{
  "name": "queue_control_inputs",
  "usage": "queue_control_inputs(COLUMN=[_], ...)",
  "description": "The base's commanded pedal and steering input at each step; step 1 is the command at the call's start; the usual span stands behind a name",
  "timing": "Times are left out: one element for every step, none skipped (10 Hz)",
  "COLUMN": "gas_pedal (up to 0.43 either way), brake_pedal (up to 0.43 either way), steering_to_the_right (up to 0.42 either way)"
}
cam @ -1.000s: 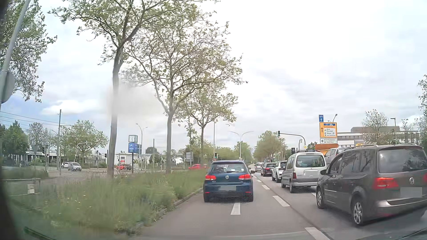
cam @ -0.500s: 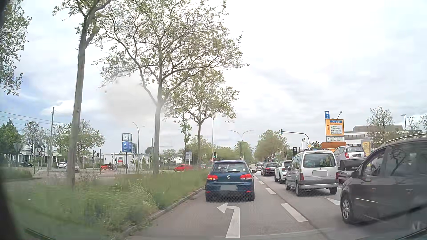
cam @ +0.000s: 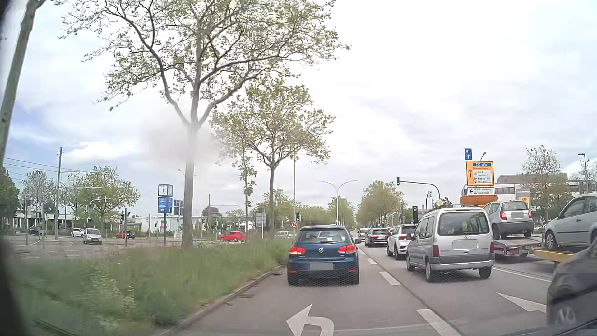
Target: Follow the waypoints while adhering to traffic rules and regulations
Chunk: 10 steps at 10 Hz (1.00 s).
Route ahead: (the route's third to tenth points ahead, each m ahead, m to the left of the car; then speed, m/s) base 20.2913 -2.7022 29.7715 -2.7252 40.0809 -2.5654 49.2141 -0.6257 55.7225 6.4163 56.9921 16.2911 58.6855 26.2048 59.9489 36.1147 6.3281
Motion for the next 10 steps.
queue_control_inputs(gas_pedal=[0.138,0.130,0.118,0.118,0.118,0.118,0.118,0.118,0.118,0.000], brake_pedal=[0.000,0.000,0.000,0.000,0.000,0.000,0.000,0.000,0.000,0.000], steering_to_the_right=[-0.004,-0.004,-0.003,-0.004,-0.004,-0.003,-0.003,-0.004,-0.004,-0.006])
